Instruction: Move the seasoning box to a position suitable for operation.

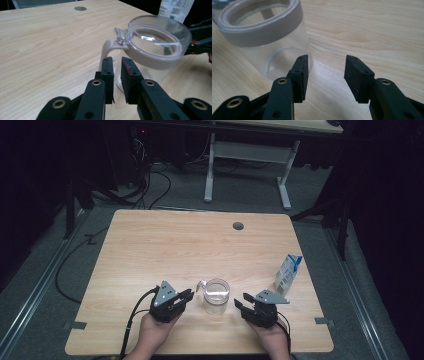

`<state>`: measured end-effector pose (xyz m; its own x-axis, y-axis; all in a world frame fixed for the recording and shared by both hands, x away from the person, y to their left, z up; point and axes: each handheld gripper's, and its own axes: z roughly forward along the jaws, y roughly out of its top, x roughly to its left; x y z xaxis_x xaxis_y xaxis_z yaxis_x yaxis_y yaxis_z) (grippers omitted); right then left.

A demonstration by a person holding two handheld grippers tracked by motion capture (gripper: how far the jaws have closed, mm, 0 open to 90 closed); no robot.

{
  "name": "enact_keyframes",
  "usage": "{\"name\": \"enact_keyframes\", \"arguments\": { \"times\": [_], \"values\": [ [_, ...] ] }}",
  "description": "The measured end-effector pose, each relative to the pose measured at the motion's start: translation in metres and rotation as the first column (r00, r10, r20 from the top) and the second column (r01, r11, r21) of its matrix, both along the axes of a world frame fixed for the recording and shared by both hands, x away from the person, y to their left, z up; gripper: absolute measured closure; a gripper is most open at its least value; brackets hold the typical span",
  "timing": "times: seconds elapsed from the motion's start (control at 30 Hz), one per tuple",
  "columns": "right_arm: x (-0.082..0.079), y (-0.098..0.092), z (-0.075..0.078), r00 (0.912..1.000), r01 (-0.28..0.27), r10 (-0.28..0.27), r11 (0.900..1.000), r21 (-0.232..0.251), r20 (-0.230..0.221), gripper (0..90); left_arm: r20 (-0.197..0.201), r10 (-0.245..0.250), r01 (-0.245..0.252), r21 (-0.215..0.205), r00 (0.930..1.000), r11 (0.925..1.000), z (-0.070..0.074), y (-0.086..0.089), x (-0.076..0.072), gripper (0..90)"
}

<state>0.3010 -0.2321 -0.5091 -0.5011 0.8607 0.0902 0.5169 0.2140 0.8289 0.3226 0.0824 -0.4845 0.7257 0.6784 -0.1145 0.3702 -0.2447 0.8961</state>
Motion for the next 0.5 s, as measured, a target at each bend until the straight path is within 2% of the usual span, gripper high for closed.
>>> {"name": "enact_keyframes", "arguments": {
  "times": [0.17, 0.23, 0.37, 0.4, 0.5],
  "values": [
    [-0.001, -0.001, -0.001, 0.9996, -0.006, 0.007, 1.000, -0.010, 0.029, 56.1, -0.001, 0.010, -0.010, -0.015, 1.0000, 0.9998, 0.007, -0.001, 0.007, 80.8],
    [-0.001, -0.002, -0.002, 0.9996, -0.010, 0.010, 1.000, -0.014, 0.028, 56.1, -0.001, 0.014, -0.014, -0.007, 0.9999, 0.9999, 0.009, -0.002, 0.010, 81.5],
    [0.000, -0.003, -0.003, 0.9999, -0.002, 0.003, 0.999, -0.044, 0.011, 56.6, -0.003, 0.012, -0.012, -0.012, 0.9999, 0.9999, 0.014, -0.005, 0.016, 82.6],
    [0.000, -0.003, -0.003, 0.9999, 0.004, -0.005, 0.999, -0.032, -0.009, 56.6, -0.001, 0.009, -0.009, -0.009, 1.0000, 0.9999, 0.015, -0.006, 0.017, 82.6],
    [0.001, -0.004, -0.002, 0.9995, 0.013, -0.014, 1.000, -0.021, -0.027, 56.8, -0.001, 0.008, -0.008, -0.003, 1.0000, 1.0000, 0.018, -0.010, 0.021, 83.0]
  ]
}}
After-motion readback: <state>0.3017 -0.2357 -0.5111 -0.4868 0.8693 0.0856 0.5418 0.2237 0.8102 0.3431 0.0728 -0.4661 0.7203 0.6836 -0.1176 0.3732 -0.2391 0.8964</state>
